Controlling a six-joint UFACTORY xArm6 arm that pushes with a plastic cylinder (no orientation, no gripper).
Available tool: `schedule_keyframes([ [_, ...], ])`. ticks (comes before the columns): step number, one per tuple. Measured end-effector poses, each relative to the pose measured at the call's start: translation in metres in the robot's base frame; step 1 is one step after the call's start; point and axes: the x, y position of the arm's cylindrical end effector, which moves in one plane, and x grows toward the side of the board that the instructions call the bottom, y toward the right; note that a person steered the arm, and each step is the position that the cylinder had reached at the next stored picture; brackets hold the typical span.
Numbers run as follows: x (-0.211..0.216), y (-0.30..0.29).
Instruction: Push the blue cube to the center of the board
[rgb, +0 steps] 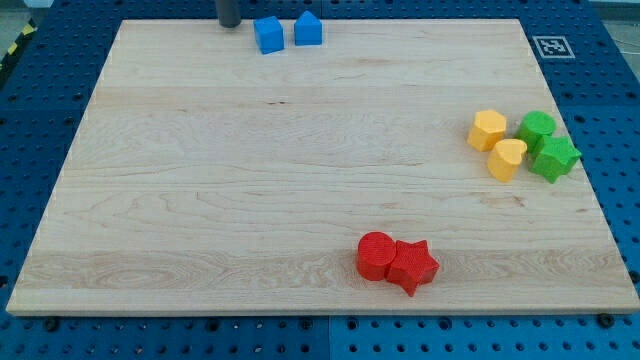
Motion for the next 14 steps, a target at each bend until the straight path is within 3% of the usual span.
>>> schedule_keyframes([
  [4, 0.006, 0.042],
  [7, 0.063, 0.086],
  [14, 0.106, 0.088],
])
